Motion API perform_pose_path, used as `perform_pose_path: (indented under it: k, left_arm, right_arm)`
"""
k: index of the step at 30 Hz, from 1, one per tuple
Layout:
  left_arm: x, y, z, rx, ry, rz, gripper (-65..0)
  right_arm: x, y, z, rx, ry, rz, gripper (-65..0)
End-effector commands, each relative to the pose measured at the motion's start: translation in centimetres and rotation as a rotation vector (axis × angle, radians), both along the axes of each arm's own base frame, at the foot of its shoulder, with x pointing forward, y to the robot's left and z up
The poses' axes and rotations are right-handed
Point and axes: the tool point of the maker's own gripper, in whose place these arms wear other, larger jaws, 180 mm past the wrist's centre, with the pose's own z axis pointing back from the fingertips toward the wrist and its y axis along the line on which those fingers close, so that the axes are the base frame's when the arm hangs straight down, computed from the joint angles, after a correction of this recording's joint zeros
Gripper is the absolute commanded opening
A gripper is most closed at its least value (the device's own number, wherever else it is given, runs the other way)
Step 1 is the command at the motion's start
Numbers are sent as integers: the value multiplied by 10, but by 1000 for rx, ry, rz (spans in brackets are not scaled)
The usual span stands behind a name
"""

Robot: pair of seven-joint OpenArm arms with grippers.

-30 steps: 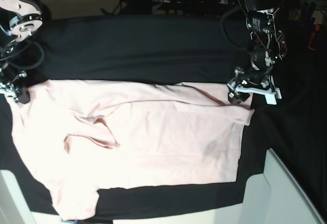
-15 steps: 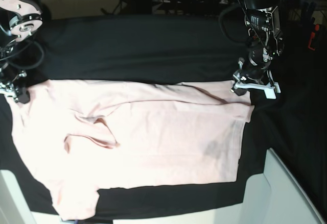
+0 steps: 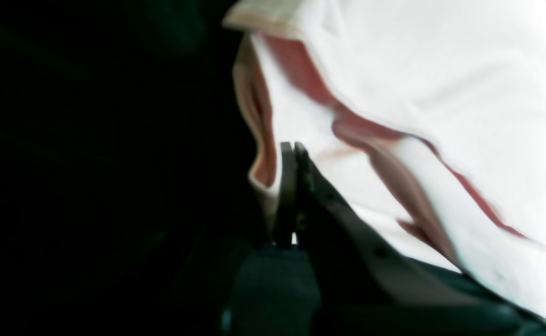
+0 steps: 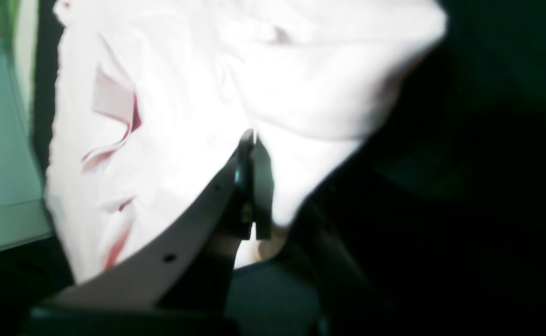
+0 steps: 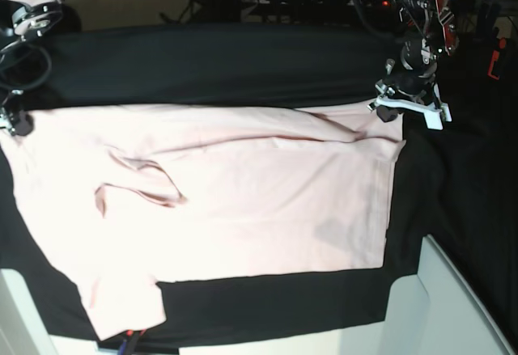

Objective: Fold the T-shirt properly
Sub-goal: 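Pull the folded edge with both grippers back toward the robot, unfolding it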

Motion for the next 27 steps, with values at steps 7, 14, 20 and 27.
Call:
perform_pose_path:
  k: [7,14,20,27]
  left_arm:
    - [-21,15,16,70,-9,-27,-650]
    - [-59,36,17,109,40,14,-650]
    - [-87,63,18,146,75,77,-650]
    - [-93,62,14,144,91,71,-650]
  right_arm:
    - [-24,-25,25,-122,16,-6,-650]
    - [-64,-18,17,-130,106,1,-650]
    - [-89,-18,9,-136,158,1,-650]
    - [-94,-7,2,-115,167,4,-650]
